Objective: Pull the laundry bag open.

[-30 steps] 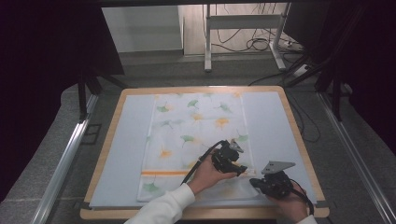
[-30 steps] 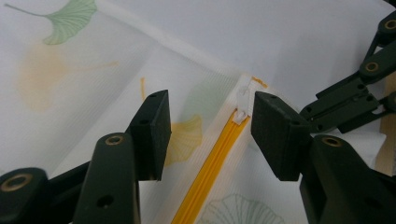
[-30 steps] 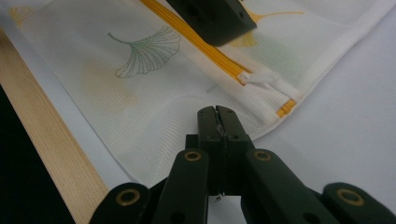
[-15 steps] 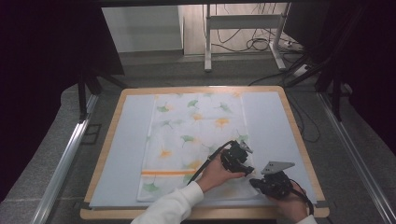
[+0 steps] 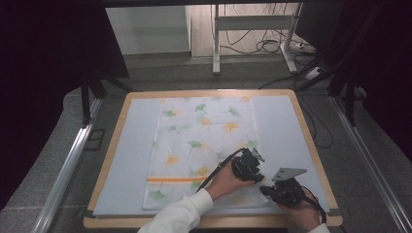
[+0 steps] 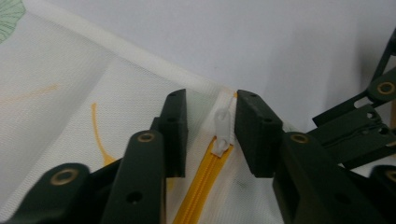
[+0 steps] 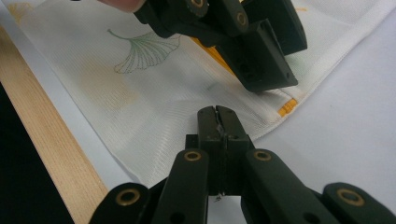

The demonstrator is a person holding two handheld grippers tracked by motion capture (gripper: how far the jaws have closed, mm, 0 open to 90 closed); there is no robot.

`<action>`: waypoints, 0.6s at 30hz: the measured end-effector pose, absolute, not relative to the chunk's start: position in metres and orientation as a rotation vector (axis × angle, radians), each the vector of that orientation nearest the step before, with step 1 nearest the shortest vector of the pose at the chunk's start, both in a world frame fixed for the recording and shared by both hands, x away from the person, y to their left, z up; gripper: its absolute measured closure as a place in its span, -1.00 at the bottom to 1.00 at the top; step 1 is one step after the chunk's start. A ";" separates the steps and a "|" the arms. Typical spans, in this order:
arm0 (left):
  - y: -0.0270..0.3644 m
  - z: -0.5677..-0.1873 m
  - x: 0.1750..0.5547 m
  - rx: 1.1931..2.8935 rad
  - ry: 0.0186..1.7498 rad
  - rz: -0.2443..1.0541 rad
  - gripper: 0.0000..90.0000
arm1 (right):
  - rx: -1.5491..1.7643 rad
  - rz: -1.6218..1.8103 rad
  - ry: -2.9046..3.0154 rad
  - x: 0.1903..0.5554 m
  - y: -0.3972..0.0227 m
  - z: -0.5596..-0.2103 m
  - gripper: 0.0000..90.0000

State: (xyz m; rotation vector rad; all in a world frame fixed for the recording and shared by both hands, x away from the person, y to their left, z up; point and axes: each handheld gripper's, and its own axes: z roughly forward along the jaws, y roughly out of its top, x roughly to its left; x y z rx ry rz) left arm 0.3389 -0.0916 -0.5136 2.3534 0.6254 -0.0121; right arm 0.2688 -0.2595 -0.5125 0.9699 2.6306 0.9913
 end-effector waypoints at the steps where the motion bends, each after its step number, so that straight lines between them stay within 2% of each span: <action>1: -0.092 -0.514 0.339 2.358 0.618 -0.014 0.56 | 0.968 0.991 2.631 0.269 -0.259 -0.513 0.98; 5: -0.092 -0.514 0.339 2.367 0.601 -0.005 0.79 | 0.966 0.990 2.631 0.269 -0.259 -0.513 0.98; 10: -0.090 -0.513 0.339 2.363 0.592 -0.005 0.88 | 0.970 0.993 2.632 0.269 -0.259 -0.513 0.98; 12: -0.089 -0.512 0.338 2.347 0.603 0.014 0.99 | 0.972 0.995 2.633 0.269 -0.260 -0.513 0.98; 18: -0.089 -0.513 0.341 2.338 0.623 -0.010 0.99 | 0.973 0.993 2.634 0.270 -0.260 -0.513 0.98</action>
